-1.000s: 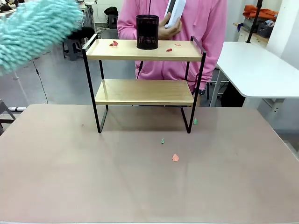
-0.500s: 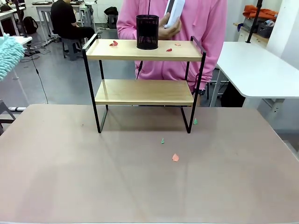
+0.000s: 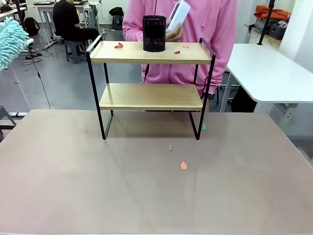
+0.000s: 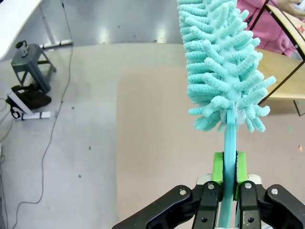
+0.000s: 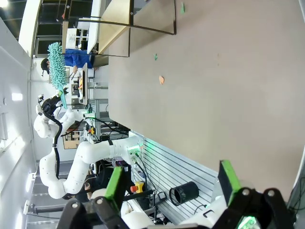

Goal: Clean the shelf.
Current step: Clean the remaining tier of the Shelf with the Duster once objects are removed.

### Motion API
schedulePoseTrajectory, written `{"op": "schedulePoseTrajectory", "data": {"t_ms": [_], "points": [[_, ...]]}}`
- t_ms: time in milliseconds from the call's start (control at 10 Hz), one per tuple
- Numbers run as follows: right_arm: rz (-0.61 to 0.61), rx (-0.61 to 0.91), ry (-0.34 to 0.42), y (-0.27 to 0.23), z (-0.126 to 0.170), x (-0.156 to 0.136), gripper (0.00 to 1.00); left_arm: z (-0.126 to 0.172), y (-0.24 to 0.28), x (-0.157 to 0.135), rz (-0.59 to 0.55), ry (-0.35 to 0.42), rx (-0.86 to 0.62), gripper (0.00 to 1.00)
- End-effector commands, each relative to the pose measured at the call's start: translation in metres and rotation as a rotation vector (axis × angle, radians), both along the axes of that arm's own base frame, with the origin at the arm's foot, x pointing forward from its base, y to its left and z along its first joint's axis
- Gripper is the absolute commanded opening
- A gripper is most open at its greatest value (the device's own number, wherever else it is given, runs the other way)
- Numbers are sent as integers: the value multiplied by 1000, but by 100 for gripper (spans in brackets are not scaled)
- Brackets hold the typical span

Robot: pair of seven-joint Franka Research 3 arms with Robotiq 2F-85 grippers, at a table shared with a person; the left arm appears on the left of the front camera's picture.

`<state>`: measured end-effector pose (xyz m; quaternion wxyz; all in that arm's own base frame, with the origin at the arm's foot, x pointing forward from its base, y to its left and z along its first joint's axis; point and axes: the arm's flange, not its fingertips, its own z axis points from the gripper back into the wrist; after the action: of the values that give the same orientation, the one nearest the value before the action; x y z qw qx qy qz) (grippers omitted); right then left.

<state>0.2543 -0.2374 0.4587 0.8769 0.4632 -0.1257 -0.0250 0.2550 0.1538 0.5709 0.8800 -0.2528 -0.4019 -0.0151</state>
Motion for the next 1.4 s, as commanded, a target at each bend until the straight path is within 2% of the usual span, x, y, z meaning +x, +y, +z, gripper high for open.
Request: {"op": "schedulePoseTrajectory", "data": {"t_ms": [0, 1300], "points": [[18, -5, -18, -2, 2, -1, 100, -4, 3, 0, -9, 2, 2, 5], [18, -5, -18, -2, 2, -1, 100, -4, 3, 0, -9, 2, 2, 5]]}}
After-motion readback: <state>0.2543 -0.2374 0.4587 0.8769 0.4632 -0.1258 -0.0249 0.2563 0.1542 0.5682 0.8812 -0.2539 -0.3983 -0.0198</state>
